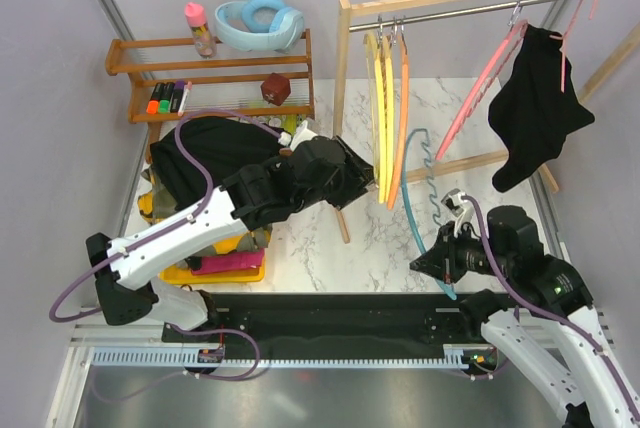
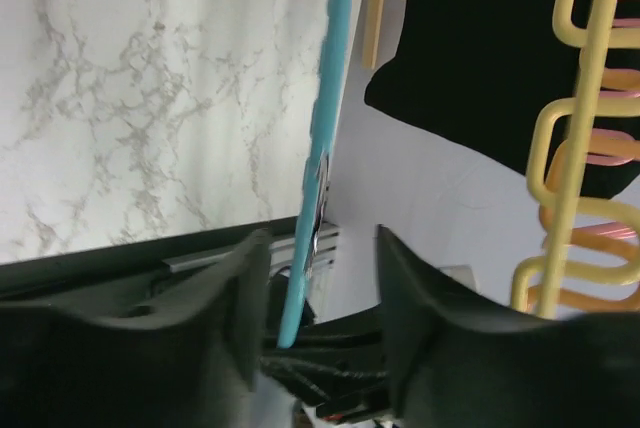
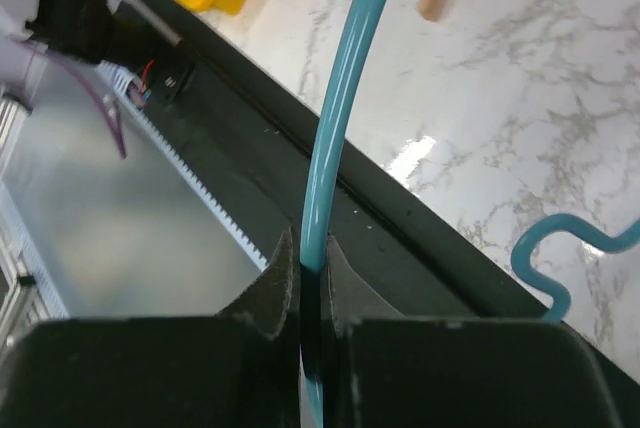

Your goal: Remove the trousers from the hanger

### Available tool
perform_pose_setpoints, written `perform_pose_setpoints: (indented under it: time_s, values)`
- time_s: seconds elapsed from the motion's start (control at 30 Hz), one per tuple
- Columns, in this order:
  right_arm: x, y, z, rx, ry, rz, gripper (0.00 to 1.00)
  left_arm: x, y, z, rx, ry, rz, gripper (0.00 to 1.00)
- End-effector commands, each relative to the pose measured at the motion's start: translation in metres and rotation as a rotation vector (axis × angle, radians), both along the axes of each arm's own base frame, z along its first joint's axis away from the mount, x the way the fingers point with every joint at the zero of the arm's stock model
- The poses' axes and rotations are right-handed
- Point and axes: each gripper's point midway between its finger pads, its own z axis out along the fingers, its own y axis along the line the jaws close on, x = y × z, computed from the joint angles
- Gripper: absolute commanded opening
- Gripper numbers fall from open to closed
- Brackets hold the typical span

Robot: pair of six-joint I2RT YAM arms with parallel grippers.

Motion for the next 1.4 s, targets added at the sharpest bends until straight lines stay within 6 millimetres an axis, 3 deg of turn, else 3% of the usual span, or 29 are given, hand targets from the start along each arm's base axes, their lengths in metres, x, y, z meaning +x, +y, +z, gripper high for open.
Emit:
perform_pose_setpoints:
  time_s: [0.0,0.03,0.1,0.23,0.33,0.53,0.6,0.73,0.83,1.07,1.23,1.37]
  values:
    - [0.005,-0.023,-0.016,-0.102,0.07,-0.152,0.0,-0.002,0.022,0.022,-0.066,-0.066,0.031,0.7]
    - [0.004,-0.025,-0.02,-0.113,0.085,-0.169,0.0,0.0,0.025,0.021,-0.061,-0.077,0.042,0.86]
    - [0.001,-0.031,-0.028,-0.125,0.132,-0.221,0.0,-0.002,0.034,0.021,-0.051,-0.096,0.047,0.97]
    - [0.008,-0.035,-0.02,-0.072,0.136,-0.34,0.0,-0.003,0.043,0.022,-0.025,-0.136,0.041,0.96]
    - [0.017,-0.047,0.0,-0.018,0.134,-0.504,0.0,-0.011,0.044,0.017,0.046,-0.218,-0.061,0.92]
    - [0.032,-0.069,0.04,0.108,0.087,-0.743,0.0,-0.038,0.025,0.04,-0.044,-0.447,-0.324,0.89]
    - [0.039,-0.063,0.057,0.184,0.064,-0.75,0.0,-0.045,0.022,0.044,-0.08,-0.469,-0.361,0.88]
    - [0.045,-0.047,0.065,0.244,0.096,-0.725,0.0,-0.055,0.018,0.051,-0.101,-0.511,-0.434,0.86]
    - [0.044,-0.035,0.09,0.359,0.087,-0.682,0.0,-0.059,0.018,0.056,-0.106,-0.53,-0.454,0.86]
    - [0.024,-0.021,0.119,0.5,0.149,-0.58,0.0,-0.074,0.015,0.059,-0.144,-0.55,-0.541,0.85]
    - [0.003,-0.02,0.139,0.556,0.166,-0.496,0.0,-0.085,0.013,0.079,-0.172,-0.651,-0.615,0.84]
    - [-0.01,-0.011,0.143,0.544,0.187,-0.409,0.0,-0.083,0.016,0.098,-0.17,-0.729,-0.605,0.85]
